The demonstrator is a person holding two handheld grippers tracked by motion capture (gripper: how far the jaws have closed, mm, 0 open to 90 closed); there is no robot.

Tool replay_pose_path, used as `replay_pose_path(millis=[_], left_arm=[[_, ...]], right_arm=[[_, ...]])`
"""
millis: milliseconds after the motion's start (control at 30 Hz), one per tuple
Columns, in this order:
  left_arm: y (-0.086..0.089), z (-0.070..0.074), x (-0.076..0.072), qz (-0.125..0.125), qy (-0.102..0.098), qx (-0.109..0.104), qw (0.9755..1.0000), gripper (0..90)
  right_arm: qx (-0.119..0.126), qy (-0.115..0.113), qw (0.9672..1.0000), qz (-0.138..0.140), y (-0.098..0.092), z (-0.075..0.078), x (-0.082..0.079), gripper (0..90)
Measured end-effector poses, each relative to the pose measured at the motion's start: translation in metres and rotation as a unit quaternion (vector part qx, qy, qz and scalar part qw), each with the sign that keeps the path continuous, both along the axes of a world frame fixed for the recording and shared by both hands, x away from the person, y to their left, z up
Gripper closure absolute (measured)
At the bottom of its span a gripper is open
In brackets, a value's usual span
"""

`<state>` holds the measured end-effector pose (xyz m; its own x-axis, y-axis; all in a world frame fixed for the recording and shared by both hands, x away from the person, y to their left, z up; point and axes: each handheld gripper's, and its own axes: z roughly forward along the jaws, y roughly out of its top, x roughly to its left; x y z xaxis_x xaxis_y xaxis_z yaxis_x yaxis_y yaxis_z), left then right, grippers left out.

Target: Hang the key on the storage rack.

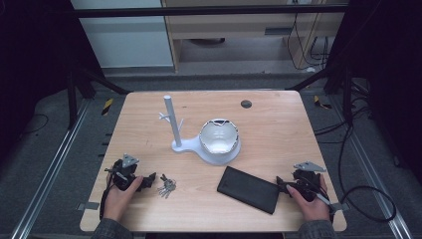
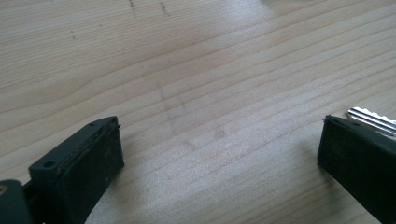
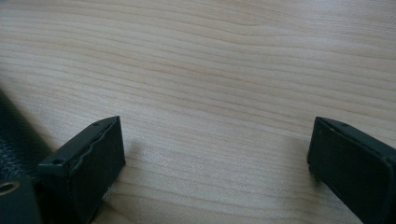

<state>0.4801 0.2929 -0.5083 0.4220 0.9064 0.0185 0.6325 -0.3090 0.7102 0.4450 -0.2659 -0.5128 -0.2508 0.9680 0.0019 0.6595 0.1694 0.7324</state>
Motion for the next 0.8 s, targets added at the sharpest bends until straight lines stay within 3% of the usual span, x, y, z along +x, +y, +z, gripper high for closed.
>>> replay_pose_path(millis=[133, 233, 367, 500, 633, 800], left_arm=[[0.000, 0.001, -0.002, -0.002, 0.000, 0.000, 1.0000, 0.3], [-0.001, 0.004, -0.004, 0.000, 0.000, -0.018, 0.9998, 4.0], [-0.008, 0.017, -0.014, -0.015, -0.020, -0.024, 0.9994, 3.7], [-0.020, 0.029, -0.026, -0.034, -0.038, -0.045, 0.9976, 3.7], [-0.034, 0.030, -0.038, -0.068, -0.024, -0.043, 0.9965, 3.7], [-0.047, 0.030, -0.050, -0.098, -0.012, -0.055, 0.9936, 3.7]], right_arm=[[0.000, 0.000, 1.0000, 0.002, 0.000, 0.000, 0.000, 4.2], [0.001, 0.001, 1.0000, 0.002, 0.000, 0.000, 0.000, 4.1], [0.001, 0.001, 1.0000, 0.003, 0.000, 0.000, 0.000, 4.1], [0.002, 0.001, 1.0000, 0.003, 0.000, 0.000, 0.000, 4.1], [0.001, 0.001, 1.0000, 0.003, 0.000, 0.000, 0.000, 4.0], [0.001, 0.001, 1.0000, 0.003, 0.000, 0.000, 0.000, 4.1]])
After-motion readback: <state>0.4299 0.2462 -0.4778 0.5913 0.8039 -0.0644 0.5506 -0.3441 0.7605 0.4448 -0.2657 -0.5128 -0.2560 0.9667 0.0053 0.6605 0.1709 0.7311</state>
